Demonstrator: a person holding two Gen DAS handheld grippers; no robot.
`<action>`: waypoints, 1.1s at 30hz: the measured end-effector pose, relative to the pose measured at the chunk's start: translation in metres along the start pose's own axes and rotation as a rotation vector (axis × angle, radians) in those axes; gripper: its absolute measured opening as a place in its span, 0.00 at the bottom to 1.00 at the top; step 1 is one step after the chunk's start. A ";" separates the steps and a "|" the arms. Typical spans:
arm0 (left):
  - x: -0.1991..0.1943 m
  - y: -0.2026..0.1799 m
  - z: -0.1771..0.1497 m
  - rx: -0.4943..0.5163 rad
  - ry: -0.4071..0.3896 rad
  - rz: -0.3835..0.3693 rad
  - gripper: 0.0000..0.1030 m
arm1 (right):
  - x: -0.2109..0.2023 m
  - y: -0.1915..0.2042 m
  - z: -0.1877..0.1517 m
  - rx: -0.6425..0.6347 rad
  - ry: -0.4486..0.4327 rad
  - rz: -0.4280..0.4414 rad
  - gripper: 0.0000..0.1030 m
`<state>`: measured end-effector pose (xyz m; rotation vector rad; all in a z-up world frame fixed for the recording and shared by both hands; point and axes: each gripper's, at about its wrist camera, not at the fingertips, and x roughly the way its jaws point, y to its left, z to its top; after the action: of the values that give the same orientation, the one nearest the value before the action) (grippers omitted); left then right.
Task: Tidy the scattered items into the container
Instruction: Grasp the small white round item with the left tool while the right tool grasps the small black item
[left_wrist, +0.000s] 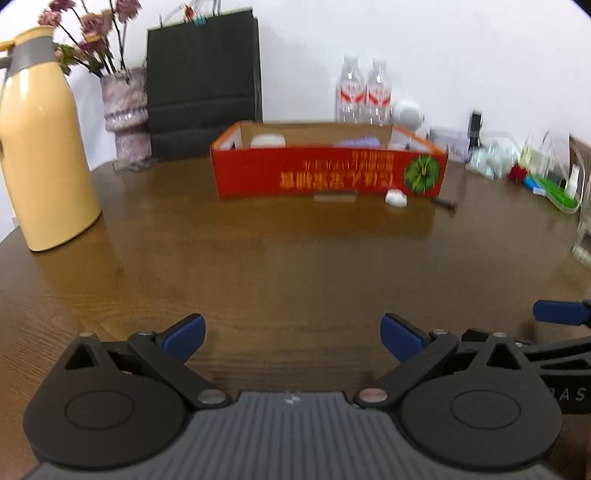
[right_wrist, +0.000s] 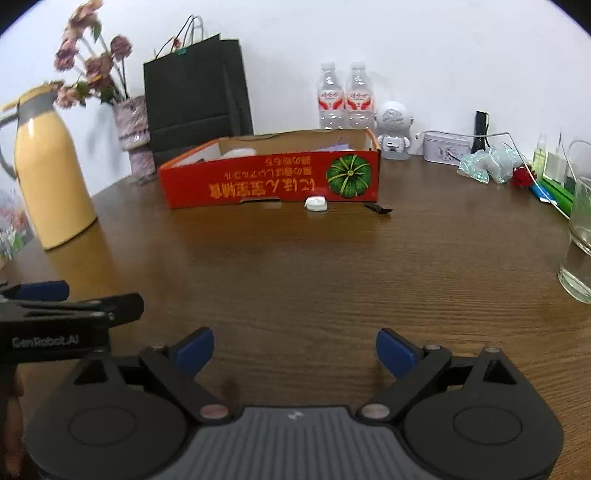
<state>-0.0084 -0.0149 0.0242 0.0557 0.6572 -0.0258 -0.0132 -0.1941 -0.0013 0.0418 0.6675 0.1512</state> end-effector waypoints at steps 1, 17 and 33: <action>0.001 -0.001 -0.002 0.002 0.009 0.003 1.00 | 0.002 0.001 -0.002 -0.006 0.014 -0.005 0.94; 0.013 0.014 0.008 -0.027 0.037 -0.087 1.00 | 0.009 0.005 -0.005 -0.064 0.055 -0.032 0.99; 0.132 -0.074 0.123 0.214 -0.036 -0.292 0.70 | 0.148 -0.080 0.137 -0.146 0.069 -0.036 0.25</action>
<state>0.1685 -0.0970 0.0374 0.1645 0.6200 -0.3780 0.1963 -0.2495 0.0090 -0.1161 0.7236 0.1668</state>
